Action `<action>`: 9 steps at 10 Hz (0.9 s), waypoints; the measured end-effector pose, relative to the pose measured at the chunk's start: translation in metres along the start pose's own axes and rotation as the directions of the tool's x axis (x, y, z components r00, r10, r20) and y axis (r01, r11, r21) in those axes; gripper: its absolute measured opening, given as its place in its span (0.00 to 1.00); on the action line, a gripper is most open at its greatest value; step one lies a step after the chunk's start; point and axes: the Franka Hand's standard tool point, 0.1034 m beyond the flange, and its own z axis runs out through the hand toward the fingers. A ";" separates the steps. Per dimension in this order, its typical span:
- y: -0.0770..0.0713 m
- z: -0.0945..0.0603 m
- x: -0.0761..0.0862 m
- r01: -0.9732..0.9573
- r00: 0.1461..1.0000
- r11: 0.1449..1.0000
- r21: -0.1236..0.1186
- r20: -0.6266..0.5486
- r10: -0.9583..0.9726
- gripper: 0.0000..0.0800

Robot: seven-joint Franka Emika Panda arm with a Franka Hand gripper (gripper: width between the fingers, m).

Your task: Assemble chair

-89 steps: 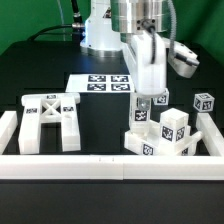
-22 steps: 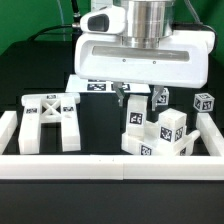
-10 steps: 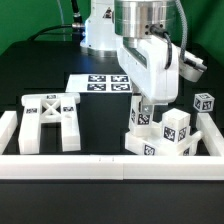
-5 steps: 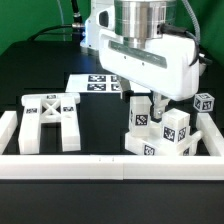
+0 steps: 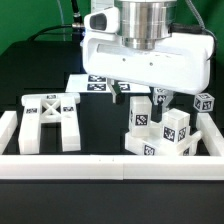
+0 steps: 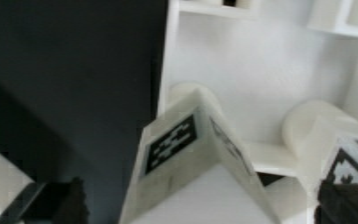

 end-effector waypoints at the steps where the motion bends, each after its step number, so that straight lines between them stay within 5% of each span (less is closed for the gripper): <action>1: 0.000 0.000 0.000 0.059 0.998 0.998 0.000 -0.001 -0.059 0.81; 4: 0.003 0.000 0.002 0.380 0.925 0.925 -0.023 0.000 -0.380 0.81; 7: 0.005 0.001 0.003 0.452 0.892 0.892 -0.022 0.003 -0.453 0.81; 9: 0.005 0.001 0.003 0.452 0.892 0.892 -0.022 0.003 -0.452 0.50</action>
Offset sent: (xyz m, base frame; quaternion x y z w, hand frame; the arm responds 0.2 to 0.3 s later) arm 0.0067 0.0027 -0.0027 -0.0028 -0.0137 -0.2536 0.9672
